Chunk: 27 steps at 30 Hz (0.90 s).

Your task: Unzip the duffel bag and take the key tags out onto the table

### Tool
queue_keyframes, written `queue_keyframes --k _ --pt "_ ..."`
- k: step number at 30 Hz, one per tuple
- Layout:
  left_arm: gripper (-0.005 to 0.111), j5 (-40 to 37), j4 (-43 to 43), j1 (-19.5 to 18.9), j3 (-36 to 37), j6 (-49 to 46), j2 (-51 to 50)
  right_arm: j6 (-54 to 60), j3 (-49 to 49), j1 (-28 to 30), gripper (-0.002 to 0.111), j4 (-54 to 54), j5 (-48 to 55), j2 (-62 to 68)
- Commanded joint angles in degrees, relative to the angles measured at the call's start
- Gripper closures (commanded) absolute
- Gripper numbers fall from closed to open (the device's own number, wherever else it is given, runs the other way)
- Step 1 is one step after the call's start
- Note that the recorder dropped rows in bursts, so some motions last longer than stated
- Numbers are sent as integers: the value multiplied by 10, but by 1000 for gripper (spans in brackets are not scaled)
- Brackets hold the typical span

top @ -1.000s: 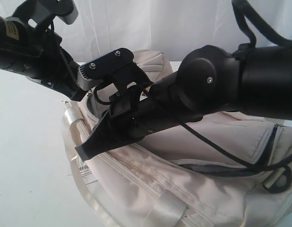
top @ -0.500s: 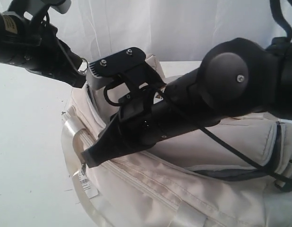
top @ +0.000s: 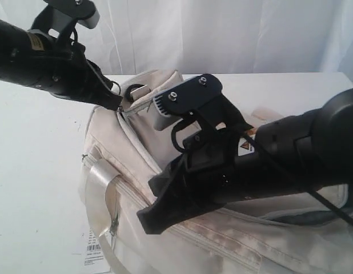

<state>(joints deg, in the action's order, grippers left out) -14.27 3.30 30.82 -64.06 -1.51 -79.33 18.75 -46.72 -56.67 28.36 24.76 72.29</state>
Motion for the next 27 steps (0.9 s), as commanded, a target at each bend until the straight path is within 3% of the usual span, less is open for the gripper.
queue_keyframes --k 1,20,27 --pt "107 52 27 -10 -43 7 -25 -11 34 -10 108 -2 116 -31" --pt "107 32 21 -9 -158 0 -123 -11 55 -36 108 6 123 -36" --pt "107 -15 12 -4 -191 -16 -132 -11 55 -40 108 4 116 -36"
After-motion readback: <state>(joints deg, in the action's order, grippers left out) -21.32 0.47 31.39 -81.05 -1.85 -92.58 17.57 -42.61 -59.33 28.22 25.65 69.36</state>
